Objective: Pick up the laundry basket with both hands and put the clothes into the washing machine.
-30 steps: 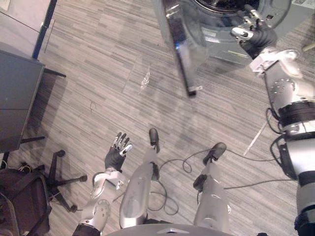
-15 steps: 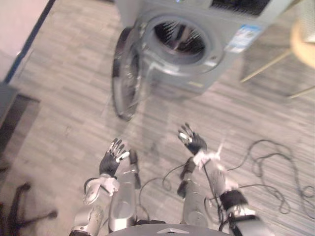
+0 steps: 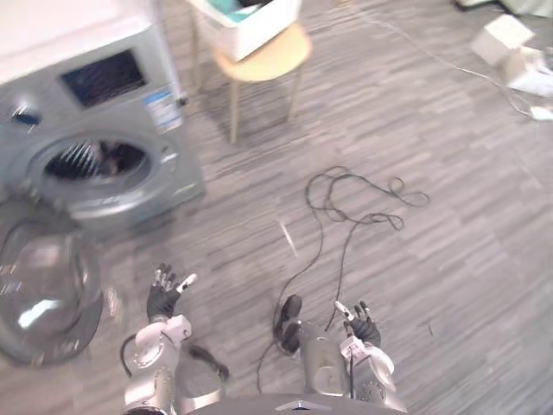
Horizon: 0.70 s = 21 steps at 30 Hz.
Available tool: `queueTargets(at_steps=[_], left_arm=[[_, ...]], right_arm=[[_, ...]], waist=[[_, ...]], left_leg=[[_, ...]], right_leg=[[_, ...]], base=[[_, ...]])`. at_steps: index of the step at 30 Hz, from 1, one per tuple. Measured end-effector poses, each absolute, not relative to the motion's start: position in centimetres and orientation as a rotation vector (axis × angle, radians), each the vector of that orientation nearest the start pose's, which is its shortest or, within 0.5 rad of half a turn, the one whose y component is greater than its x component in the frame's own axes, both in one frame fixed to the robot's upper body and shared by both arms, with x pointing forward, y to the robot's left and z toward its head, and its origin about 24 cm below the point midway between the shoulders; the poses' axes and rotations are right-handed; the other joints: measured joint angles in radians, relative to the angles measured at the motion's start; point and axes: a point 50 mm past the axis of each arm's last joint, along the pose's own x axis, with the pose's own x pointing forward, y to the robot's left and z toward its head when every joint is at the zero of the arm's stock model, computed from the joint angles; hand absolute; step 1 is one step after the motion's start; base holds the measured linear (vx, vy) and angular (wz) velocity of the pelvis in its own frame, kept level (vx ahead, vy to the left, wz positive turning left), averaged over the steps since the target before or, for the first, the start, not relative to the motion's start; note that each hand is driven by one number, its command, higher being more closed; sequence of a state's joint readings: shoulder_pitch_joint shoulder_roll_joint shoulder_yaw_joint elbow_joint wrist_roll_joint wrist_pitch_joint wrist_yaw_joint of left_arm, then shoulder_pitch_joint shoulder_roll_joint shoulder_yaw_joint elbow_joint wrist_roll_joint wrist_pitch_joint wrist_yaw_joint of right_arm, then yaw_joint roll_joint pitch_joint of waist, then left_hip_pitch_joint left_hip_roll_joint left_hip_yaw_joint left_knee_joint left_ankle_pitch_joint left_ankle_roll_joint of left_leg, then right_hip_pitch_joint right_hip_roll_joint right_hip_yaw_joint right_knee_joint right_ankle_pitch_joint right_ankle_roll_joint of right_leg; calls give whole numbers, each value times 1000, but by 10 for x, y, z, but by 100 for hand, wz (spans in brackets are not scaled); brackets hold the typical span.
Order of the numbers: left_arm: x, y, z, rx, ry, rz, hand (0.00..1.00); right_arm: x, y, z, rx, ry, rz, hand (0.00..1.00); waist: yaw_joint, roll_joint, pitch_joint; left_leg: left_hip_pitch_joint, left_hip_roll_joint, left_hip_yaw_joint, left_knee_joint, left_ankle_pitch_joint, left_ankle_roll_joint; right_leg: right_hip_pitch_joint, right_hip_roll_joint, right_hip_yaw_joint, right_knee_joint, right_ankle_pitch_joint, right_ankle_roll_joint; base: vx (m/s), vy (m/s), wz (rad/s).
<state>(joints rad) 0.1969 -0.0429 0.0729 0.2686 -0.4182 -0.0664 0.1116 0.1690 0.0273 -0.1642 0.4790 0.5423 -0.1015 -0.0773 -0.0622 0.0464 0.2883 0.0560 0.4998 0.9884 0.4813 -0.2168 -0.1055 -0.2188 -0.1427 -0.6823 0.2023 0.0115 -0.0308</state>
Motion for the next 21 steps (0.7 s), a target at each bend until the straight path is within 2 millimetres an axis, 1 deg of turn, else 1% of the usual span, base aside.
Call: queueTargets(at_steps=[1, 2, 3, 4, 5, 6, 7, 8, 9, 10, 11, 12, 13, 14, 16, 17, 18, 19, 20, 21], left_arm=[[186, 167, -60, -456, 400, 334, 0], [185, 162, -65, -475, 426, 337, 0], [184, 160, -66, -484, 436, 344, 0], [181, 160, -68, -510, 449, 360, 0], [174, 161, -72, -531, 467, 378, 0], [171, 160, -74, -535, 478, 382, 0], [164, 161, -77, -536, 497, 380, 0], [162, 155, -78, -537, 508, 353, 0], [161, 153, -78, -538, 512, 342, 0], [159, 152, -78, -548, 518, 347, 0], [154, 154, -79, -557, 521, 365, 0], [151, 155, -80, -560, 527, 372, 0], [148, 155, -82, -559, 537, 384, 0], [148, 155, -81, -561, 537, 385, 0], [148, 156, -78, -564, 520, 384, 0], [149, 156, -77, -565, 514, 383, 0], [150, 157, -76, -565, 509, 386, 0], [149, 158, -76, -564, 510, 397, 0], [149, 158, -76, -568, 509, 401, 0], [149, 159, -76, -571, 506, 417, 0]], right_arm=[[163, -191, -93, 547, 506, -470, 0], [164, -189, -91, 545, 509, -451, 0], [164, -188, -89, 545, 503, -441, 0], [165, -186, -85, 535, 490, -418, 0], [167, -184, -83, 498, 486, -391, 0], [166, -184, -81, 483, 483, -378, 0], [167, -183, -78, 435, 477, -346, 0], [168, -187, -73, 389, 464, -330, 0], [169, -189, -72, 370, 459, -325, 0], [170, -191, -71, 331, 461, -304, 0], [171, -189, -71, 313, 469, -274, 0], [170, -188, -71, 315, 475, -269, 0], [168, -183, -74, 319, 495, -253, 0], [168, -180, -74, 319, 499, -241, 0], [174, -172, -70, 328, 482, -197, 0], [177, -171, -68, 328, 470, -189, 0], [186, -169, -62, 328, 438, -173, 0], [198, -165, -54, 328, 403, -149, 0], [204, -163, -50, 327, 384, -133, 0], [219, -152, -40, 318, 344, -73, 0]], waist=[[-3, 6, -12], [-10, 14, -18], [-14, 15, -19], [-12, 15, -20], [0, 15, -23], [6, 16, -29], [20, 17, -35], [34, 17, -36], [40, 16, -35], [57, 14, -37], [70, 10, -37], [72, 14, -40], [71, 17, -44], [74, 17, -47], [100, 18, -63], [108, 18, -63], [123, 20, -64], [137, 23, -67], [146, 27, -70], [175, 35, -82]], left_leg=[[43, 6, 23, -10, 19, -10], [74, 38, 24, 12, 43, 0], [88, 60, 23, 37, 57, 8], [121, 122, 23, 114, 99, 66], [142, 193, 19, 220, 186, 196], [141, 233, 1, 282, 257, 268], [114, 282, -72, 411, 259, 293], [28, 253, -218, 518, 186, 279], [-32, 208, -316, 548, 150, 261], [-111, 119, -444, 572, 92, 221], [-162, 61, -487, 581, 48, 190], [-185, 43, -491, 578, 35, 179], [-231, -3, -478, 547, 10, 163], [-254, -27, -465, 519, -2, 159], [-340, -155, -432, 349, -28, 126], [-356, -191, -430, 303, -29, 119], [-379, -260, -423, 204, -25, 113], [-396, -315, -404, 108, -13, 97], [-403, -332, -397, 63, -3, 96], [-398, -355, -383, -37, 35, 121]], right_leg=[[9, -1, -36, 29, -1, 2], [12, 28, -11, 68, -32, -11], [16, 44, -1, 83, -50, -16], [42, 86, 32, 97, -80, -39], [78, 134, 88, 83, -97, -59], [98, 158, 115, 67, -102, -68], [135, 189, 174, 38, -107, -79], [168, 202, 223, 14, -109, -88], [185, 202, 241, 5, -111, -91], [212, 203, 282, -13, -120, -93], [245, 213, 315, -31, -135, -80], [265, 219, 322, -46, -139, -76], [303, 225, 334, -65, -149, -62], [317, 228, 341, -78, -152, -57], [340, 237, 362, -109, -165, -49], [346, 237, 366, -115, -168, -47], [358, 237, 378, -121, -178, -40], [367, 240, 396, -122, -189, -34], [374, 245, 410, -121, -198, -31], [398, 259, 449, -116, -234, -19]], base=[[202, -183, -93], [199, -224, -90], [181, -284, -89], [209, -328, -114], [209, -315, -131], [226, -288, -146], [220, -220, -135], [221, -197, -124], [189, -130, -109], [175, -74, -99], [176, -54, -88], [182, -43, -53], [189, -43, -21], [236, -42, -20], [261, -9, -19], [302, 23, -20], [329, 36, -30], [330, 42, -38], [434, 61, -70], [397, 62, -67]])
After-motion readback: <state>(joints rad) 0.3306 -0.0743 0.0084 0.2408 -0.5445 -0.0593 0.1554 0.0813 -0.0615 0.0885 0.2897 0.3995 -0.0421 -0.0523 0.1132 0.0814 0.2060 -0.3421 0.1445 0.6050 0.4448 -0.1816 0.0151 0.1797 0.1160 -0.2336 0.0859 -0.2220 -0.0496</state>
